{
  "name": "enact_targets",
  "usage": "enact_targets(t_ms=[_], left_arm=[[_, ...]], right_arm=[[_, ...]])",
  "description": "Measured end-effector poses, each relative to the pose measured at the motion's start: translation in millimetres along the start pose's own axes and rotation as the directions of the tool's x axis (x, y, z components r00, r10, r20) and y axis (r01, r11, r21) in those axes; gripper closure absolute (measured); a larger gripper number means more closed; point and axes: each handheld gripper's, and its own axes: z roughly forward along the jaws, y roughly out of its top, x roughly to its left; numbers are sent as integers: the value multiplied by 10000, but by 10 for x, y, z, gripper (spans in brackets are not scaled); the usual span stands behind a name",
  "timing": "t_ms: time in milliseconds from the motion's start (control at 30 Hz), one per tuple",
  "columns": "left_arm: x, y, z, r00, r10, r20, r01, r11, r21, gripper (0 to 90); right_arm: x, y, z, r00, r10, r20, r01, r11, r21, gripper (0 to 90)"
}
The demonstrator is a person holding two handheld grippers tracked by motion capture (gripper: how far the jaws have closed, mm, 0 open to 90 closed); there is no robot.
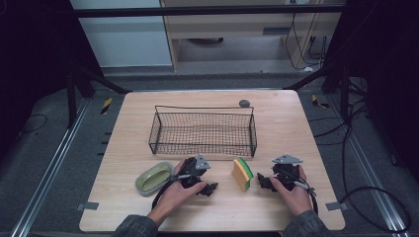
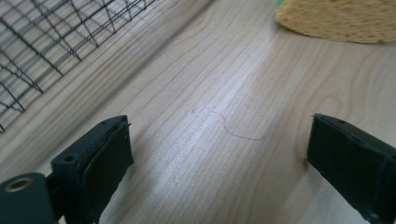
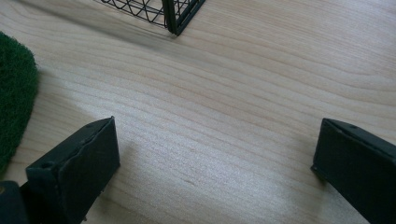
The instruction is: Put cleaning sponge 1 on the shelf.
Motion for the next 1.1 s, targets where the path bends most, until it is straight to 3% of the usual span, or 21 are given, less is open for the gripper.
enact_targets(t_ms=[100, 133, 167, 200, 267, 333, 367, 400, 433, 467, 633, 667, 700, 867, 1000, 1067, 1100], left_arm=[[32, 63, -74, 9996, 274, -2, -274, 9996, 75, 54], [89, 143, -159, 9983, 572, 110, -576, 9975, 399, 49], [89, 143, -159, 9983, 572, 110, -576, 9975, 399, 47], [136, 213, -263, 9960, 889, -92, -882, 9942, 620, 47], [156, 239, -311, 9956, 926, -164, -912, 9933, 704, 47], [234, 275, -474, 9918, 1158, -536, -1087, 9867, 1211, 46], [234, 275, -474, 9918, 1158, -536, -1087, 9867, 1211, 48], [287, 254, -585, 9890, 1286, -727, -1163, 9813, 1532, 51], [287, 254, -585, 9890, 1286, -727, -1163, 9813, 1532, 58], [347, 218, -697, 9889, 1303, -714, -1140, 9735, 1983, 59], [495, 140, -885, 9905, 1228, -624, -1038, 9631, 2482, 71], [574, 105, -936, 9904, 1247, -592, -1038, 9556, 2759, 86], [574, 105, -936, 9904, 1247, -592, -1038, 9556, 2759, 96], [746, 14, -986, 9897, 1247, -705, -898, 9235, 3729, 128], [812, -30, -1014, 9913, 957, -907, -534, 9204, 3874, 175], [846, -77, -1028, 9942, 820, -692, -466, 9107, 4104, 206], [846, -77, -1028, 9942, 820, -692, -466, 9107, 4104, 217]], right_arm=[[-7, 10, 10, 10000, -30, -10, 30, 10000, 18, 4], [-14, 24, 23, 10000, -77, -25, 77, 10000, 27, 4], [-12, 30, 23, 10000, -16, -85, 16, 10000, 51, 4], [-17, 32, 29, 10000, -63, -56, 63, 10000, 37, 4], [-22, 25, 29, 9999, -113, -83, 113, 9999, -19, 5], [-25, 17, 12, 9998, -44, -179, 44, 10000, 2, 6], [-25, 17, 12, 9998, -44, -179, 44, 10000, 2, 6], [-46, -4, -1, 9998, -128, -125, 128, 9999, -21, 7], [-46, -4, -1, 9998, -128, -125, 128, 9999, -21, 7], [-66, -21, -18, 9999, -99, -138, 98, 9999, -39, 7], [-79, -27, -24, 9998, -143, -150, 143, 9999, -43, 7], [-77, -28, -24, 9998, -117, -153, 116, 9999, -39, 7], [-77, -28, -24, 9998, -117, -153, 116, 9999, -39, 7], [-75, -53, -50, 9999, -91, -91, 90, 10000, -39, 7], [-81, -79, -77, 9999, -84, -107, 84, 10000, -45, 8], [-91, -92, -88, 9999, -107, -119, 106, 9999, -66, 8], [-91, -92, -88, 9999, -107, -119, 106, 9999, -66, 8]])
